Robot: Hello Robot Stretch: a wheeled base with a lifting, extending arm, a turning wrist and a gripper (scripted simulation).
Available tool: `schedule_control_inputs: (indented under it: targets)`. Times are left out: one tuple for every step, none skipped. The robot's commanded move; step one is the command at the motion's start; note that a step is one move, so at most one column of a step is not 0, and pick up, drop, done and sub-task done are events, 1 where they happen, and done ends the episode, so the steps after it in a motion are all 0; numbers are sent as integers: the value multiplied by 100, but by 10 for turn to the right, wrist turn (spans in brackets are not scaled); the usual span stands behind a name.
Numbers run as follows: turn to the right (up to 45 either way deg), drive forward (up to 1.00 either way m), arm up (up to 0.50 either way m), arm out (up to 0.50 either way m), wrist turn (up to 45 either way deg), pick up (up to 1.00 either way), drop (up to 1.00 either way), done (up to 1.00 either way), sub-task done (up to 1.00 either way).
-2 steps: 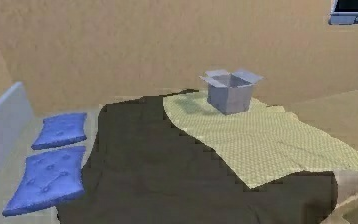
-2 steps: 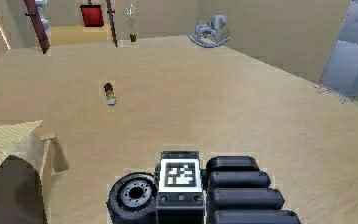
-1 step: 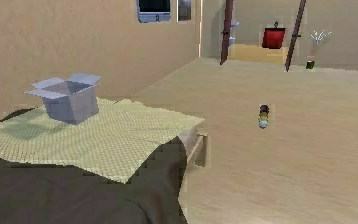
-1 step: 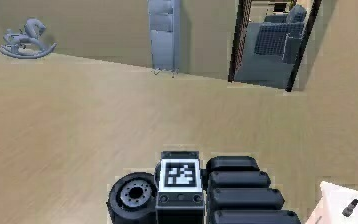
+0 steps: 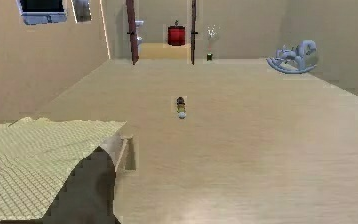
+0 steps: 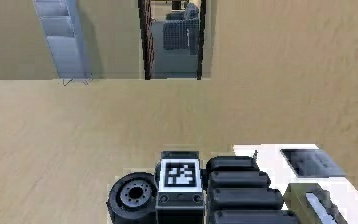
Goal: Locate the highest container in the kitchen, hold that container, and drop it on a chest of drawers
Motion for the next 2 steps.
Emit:
schedule_control_inputs:
  targets:
    - [-450, 0, 0, 0, 0, 0, 0, 0, 0]
    - [-450, 0, 0, 0, 0, 0, 0, 0, 0]
